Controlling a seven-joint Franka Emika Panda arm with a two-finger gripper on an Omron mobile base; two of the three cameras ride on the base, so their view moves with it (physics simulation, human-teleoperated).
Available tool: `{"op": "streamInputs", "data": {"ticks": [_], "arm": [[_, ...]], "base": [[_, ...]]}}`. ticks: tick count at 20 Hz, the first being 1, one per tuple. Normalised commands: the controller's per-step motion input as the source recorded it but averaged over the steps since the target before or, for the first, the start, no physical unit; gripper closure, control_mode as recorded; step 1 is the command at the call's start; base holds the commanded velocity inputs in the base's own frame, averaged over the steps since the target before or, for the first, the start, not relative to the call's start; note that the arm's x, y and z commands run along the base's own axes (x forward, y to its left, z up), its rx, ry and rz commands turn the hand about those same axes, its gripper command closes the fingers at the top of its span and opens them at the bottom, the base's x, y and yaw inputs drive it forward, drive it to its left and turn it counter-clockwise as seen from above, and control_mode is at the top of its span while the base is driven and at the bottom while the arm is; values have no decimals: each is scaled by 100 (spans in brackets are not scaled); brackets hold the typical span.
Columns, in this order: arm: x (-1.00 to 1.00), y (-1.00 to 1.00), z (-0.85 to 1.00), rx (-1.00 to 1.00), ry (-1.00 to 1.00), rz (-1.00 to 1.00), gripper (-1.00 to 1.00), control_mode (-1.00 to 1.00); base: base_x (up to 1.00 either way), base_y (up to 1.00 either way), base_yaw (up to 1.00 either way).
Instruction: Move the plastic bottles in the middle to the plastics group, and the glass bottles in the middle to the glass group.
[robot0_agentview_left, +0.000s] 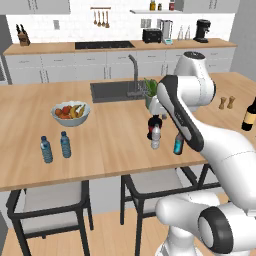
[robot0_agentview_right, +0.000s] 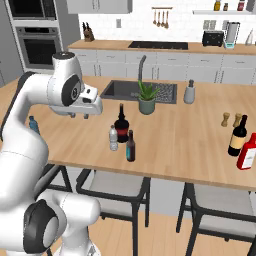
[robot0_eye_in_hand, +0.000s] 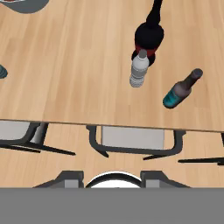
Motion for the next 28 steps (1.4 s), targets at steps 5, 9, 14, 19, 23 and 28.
{"op": "streamInputs", "data": {"ticks": [5, 9, 14, 19, 23, 28], "arm": [[-2, -1, -5, -2, 0, 0, -100, -100], [-20, -26, -21, -1, 0, 0, -100, -100], [-20, -66, -25, 0, -9, 0, -100, -100], [4, -70, -23, -1, -1, 0, -100, -100], [40, -57, -23, 0, -1, 7, -100, -100], [85, -13, -16, 0, 0, 1, -100, -100]], "base": [[0, 0, 0], [0, 0, 0], [0, 0, 0], [0, 0, 0], [0, 0, 0], [0, 0, 0]]}}
